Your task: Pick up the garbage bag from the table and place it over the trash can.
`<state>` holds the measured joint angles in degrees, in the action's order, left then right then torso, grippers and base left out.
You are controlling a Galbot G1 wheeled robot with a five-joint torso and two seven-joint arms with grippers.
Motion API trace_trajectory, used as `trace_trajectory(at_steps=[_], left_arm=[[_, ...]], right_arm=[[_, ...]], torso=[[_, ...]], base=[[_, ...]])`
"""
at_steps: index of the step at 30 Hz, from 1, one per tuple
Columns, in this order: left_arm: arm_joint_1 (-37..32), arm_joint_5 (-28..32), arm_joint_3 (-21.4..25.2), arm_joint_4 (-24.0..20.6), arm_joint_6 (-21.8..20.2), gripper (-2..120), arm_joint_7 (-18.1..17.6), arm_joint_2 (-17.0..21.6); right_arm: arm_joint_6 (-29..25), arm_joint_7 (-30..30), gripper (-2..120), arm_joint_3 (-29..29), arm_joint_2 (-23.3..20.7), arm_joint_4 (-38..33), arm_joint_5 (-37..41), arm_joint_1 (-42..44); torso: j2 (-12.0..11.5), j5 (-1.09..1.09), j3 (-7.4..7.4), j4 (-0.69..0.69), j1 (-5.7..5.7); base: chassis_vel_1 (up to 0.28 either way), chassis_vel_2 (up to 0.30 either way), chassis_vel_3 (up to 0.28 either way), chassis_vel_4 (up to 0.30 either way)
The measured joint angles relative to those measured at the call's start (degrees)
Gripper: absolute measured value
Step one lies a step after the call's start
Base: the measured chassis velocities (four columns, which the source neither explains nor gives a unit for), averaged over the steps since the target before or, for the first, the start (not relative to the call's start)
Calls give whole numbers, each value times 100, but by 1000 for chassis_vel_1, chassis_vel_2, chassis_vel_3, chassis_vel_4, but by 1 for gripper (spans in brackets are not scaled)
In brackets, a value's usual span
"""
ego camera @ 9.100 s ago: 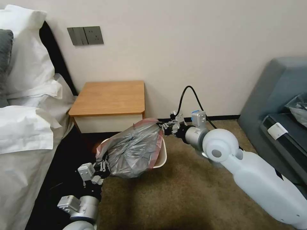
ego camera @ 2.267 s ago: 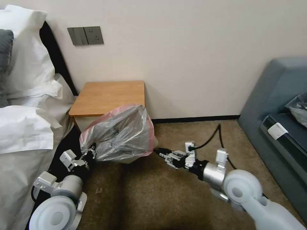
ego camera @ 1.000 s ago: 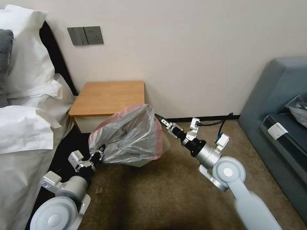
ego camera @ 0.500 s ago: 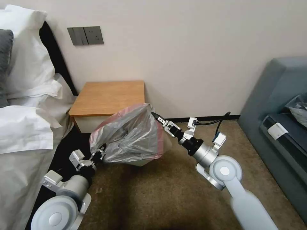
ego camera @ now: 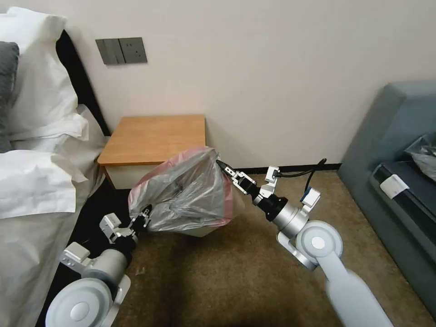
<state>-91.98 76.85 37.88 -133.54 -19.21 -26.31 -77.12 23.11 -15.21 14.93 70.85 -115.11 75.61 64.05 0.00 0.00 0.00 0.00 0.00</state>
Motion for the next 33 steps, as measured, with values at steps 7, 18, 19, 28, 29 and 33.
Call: trace_trajectory(at_steps=[7, 18, 19, 28, 29, 33], left_arm=[[-10, -4, -17, 5, -15, 7, 1, -16], [-179, -595, -87, 94, -49, 7, 333, -23], [-198, -641, -92, 94, -49, 7, 373, -25], [-375, -916, -41, 20, -63, 7, 822, -20], [-375, -916, -41, 20, -63, 7, 822, -20], [-418, -977, -13, -5, -75, 7, 1032, -18]], right_arm=[[3, 8, 0, 2, -7, -52, 30, -11], [2, 383, 0, 14, -235, -98, 224, -430], [12, 437, 0, 9, -273, -76, 240, -481], [219, 814, 0, -108, -612, 235, 167, -915], [219, 814, 0, -108, -612, 235, 167, -915], [318, 939, 0, -260, -775, 315, 41, -1049]], torso=[[0, 0, 0, 0, 0], [0, 0, 0, 0, 0], [0, 0, 0, 0, 0], [0, 0, 0, 0, -1], [0, 0, 0, 0, -1], [0, 0, 0, 0, 0]], base=[[0, 0, 0, 0], [0, 0, 0, 0], [0, 0, 0, 0], [0, 0, 0, 0], [0, 0, 0, 0], [0, 0, 0, 0]])
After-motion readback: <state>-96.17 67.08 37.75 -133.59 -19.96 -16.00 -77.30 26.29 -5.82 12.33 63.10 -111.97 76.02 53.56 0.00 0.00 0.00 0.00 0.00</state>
